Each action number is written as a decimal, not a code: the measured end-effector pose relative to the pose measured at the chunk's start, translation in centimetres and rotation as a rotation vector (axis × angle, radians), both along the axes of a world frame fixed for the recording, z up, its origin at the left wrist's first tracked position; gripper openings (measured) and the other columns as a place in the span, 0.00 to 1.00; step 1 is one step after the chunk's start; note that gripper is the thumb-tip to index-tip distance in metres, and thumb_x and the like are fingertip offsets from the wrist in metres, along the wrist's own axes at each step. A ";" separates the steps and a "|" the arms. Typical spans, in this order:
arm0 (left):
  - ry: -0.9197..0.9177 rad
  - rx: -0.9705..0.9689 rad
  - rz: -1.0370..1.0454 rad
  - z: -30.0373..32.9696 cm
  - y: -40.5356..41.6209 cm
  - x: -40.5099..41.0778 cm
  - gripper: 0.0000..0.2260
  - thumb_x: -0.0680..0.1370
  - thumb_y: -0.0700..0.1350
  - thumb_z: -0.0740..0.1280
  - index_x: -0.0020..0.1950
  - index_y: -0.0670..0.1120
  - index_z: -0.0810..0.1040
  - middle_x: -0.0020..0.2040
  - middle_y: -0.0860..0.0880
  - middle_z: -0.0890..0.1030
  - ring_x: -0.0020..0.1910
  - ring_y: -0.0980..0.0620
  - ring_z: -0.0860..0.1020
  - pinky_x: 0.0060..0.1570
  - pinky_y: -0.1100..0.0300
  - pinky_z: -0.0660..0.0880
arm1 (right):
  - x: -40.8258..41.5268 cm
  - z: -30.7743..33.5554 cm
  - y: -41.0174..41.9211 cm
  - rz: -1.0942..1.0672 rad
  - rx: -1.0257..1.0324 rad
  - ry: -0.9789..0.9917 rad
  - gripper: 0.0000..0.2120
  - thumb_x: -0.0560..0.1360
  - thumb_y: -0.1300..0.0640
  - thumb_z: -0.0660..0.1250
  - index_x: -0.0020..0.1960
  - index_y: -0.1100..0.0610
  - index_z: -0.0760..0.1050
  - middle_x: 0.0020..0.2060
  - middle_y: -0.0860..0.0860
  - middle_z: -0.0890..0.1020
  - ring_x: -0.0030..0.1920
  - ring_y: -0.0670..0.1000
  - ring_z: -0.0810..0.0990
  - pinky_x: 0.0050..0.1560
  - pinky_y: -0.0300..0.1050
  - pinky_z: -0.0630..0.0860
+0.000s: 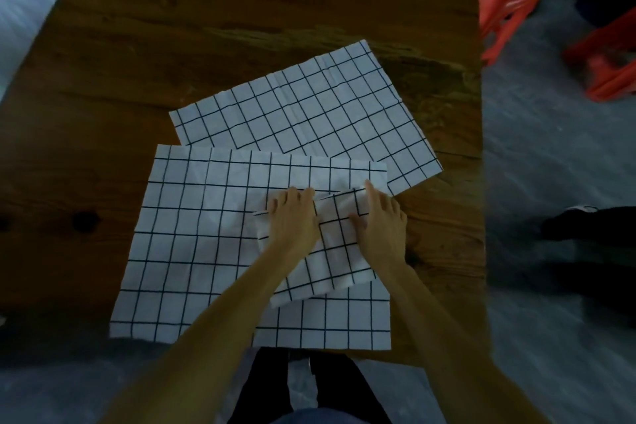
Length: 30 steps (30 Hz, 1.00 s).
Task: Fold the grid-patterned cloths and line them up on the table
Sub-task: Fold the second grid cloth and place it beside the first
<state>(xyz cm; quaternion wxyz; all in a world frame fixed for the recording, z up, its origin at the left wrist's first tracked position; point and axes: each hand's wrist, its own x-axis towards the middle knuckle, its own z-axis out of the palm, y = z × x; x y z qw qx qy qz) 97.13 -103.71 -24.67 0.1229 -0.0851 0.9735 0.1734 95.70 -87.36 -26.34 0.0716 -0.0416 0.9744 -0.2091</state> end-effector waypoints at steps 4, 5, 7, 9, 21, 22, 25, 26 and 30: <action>-0.004 0.043 -0.002 0.4 -0.6 -0.2 0.08 0.77 0.44 0.63 0.56 0.49 0.74 0.56 0.48 0.72 0.57 0.47 0.68 0.60 0.55 0.61 | 0.1 0.3 0.2 -0.087 -0.119 -0.033 0.32 0.76 0.52 0.68 0.75 0.56 0.58 0.64 0.58 0.73 0.63 0.59 0.70 0.60 0.56 0.69; 0.004 0.077 -0.009 0.7 -0.6 -0.3 0.06 0.78 0.43 0.62 0.54 0.49 0.74 0.53 0.49 0.74 0.56 0.47 0.70 0.59 0.55 0.61 | 0.0 0.5 0.5 -0.124 -0.186 -0.057 0.33 0.75 0.53 0.69 0.75 0.56 0.58 0.62 0.58 0.73 0.62 0.58 0.71 0.60 0.56 0.70; 0.009 0.189 0.001 1.2 -1.0 -0.3 0.04 0.78 0.41 0.62 0.48 0.51 0.72 0.43 0.51 0.77 0.46 0.50 0.75 0.57 0.54 0.63 | -0.2 0.7 0.6 -0.180 -0.264 -0.115 0.32 0.73 0.51 0.70 0.73 0.54 0.61 0.60 0.55 0.75 0.60 0.57 0.73 0.59 0.56 0.71; 0.007 0.277 0.002 2.0 -1.2 -0.4 0.06 0.79 0.42 0.63 0.45 0.52 0.70 0.37 0.54 0.78 0.38 0.53 0.76 0.57 0.54 0.66 | -0.3 0.9 1.0 -0.164 -0.221 -0.146 0.24 0.73 0.47 0.68 0.67 0.51 0.69 0.57 0.51 0.78 0.58 0.56 0.73 0.58 0.55 0.70; 0.146 0.336 -0.006 13.7 -6.0 0.4 0.09 0.77 0.39 0.66 0.54 0.46 0.81 0.48 0.48 0.83 0.44 0.49 0.80 0.46 0.55 0.78 | -0.9 14.8 -1.8 0.020 -0.723 -0.112 0.09 0.74 0.54 0.71 0.40 0.58 0.76 0.31 0.54 0.78 0.30 0.46 0.73 0.31 0.43 0.72; 0.183 0.332 -0.012 14.6 -6.2 0.3 0.08 0.77 0.39 0.66 0.53 0.45 0.81 0.49 0.48 0.83 0.46 0.49 0.80 0.47 0.58 0.77 | -0.8 16.1 -2.1 0.053 -0.735 -0.076 0.07 0.73 0.54 0.71 0.40 0.55 0.76 0.31 0.51 0.78 0.30 0.44 0.73 0.31 0.41 0.72; 0.276 0.333 -0.063 16.6 -6.8 -0.2 0.08 0.76 0.37 0.65 0.49 0.48 0.81 0.46 0.50 0.82 0.46 0.53 0.80 0.47 0.60 0.76 | -0.3 19.3 -2.7 0.266 -0.657 -0.042 0.07 0.73 0.50 0.72 0.42 0.52 0.77 0.37 0.45 0.78 0.36 0.41 0.74 0.37 0.32 0.70; 0.310 0.335 -0.073 17.3 -6.8 -0.3 0.09 0.75 0.37 0.66 0.48 0.49 0.81 0.46 0.52 0.82 0.45 0.55 0.79 0.47 0.60 0.76 | -0.1 20.1 -3.0 0.371 -0.601 -0.110 0.09 0.72 0.47 0.72 0.45 0.52 0.78 0.40 0.45 0.79 0.40 0.41 0.76 0.40 0.32 0.71; 0.416 0.418 -0.083 19.5 -7.1 -0.8 0.12 0.75 0.33 0.64 0.46 0.47 0.82 0.46 0.52 0.82 0.45 0.58 0.78 0.49 0.65 0.75 | -0.1 21.8 -3.7 0.534 -0.400 -0.330 0.18 0.71 0.37 0.68 0.53 0.49 0.80 0.49 0.45 0.82 0.49 0.43 0.79 0.50 0.41 0.76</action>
